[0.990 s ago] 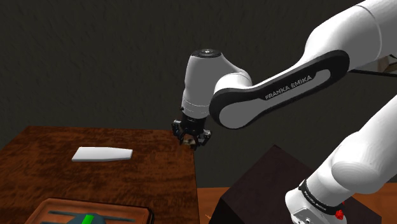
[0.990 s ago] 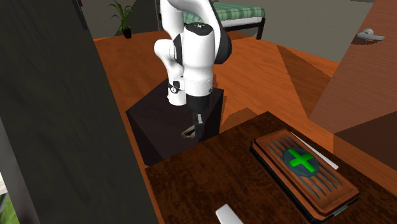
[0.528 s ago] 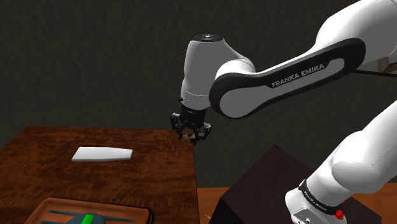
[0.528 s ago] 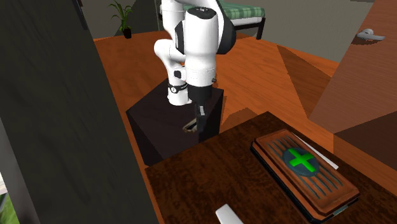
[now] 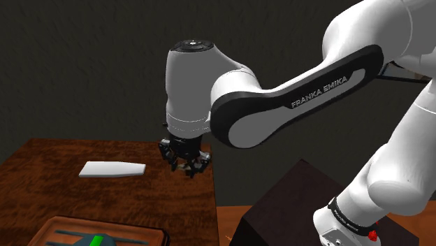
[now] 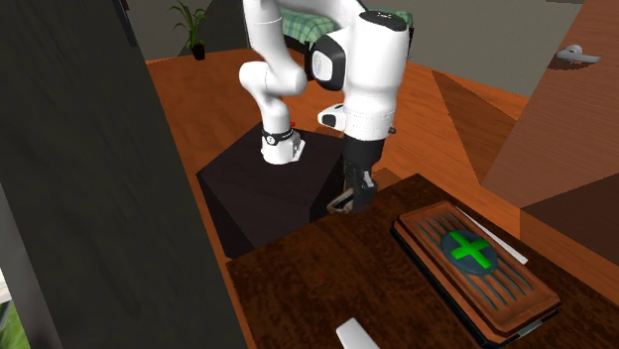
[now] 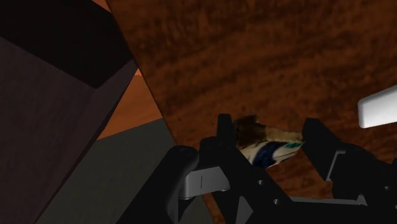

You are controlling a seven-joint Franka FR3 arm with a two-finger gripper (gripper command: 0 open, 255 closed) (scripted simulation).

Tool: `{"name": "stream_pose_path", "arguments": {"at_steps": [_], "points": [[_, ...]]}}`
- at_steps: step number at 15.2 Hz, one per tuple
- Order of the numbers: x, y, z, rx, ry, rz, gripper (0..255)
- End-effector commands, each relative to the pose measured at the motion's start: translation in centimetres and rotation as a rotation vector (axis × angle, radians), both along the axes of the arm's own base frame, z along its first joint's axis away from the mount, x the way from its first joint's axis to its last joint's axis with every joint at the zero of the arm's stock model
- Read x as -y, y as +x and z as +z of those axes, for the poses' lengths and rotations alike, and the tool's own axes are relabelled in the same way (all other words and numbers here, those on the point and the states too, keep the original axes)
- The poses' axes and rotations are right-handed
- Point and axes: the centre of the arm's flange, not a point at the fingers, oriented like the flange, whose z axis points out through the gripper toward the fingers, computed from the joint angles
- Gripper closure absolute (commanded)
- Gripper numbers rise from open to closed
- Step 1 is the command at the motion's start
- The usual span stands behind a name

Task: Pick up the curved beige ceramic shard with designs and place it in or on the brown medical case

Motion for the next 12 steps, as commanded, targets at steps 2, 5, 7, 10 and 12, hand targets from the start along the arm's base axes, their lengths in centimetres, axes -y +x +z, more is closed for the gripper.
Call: {"name": "stream_pose_path", "arguments": {"at_steps": [2, 5, 7, 10, 12], "points": [[-3.9, -0.5, 0.3, 0.001, 0.0, -0.003, 255], [-7.8, -1.1, 0.3, 0.001, 0.0, -0.003, 255], [-10.4, -1.4, 0.4, 0.001, 0.0, -0.003, 255], [-14.3, -2.0, 0.4, 0.001, 0.0, -0.003, 255], [-16.9, -2.4, 0.5, 0.001, 0.0, -0.003, 255]]}}
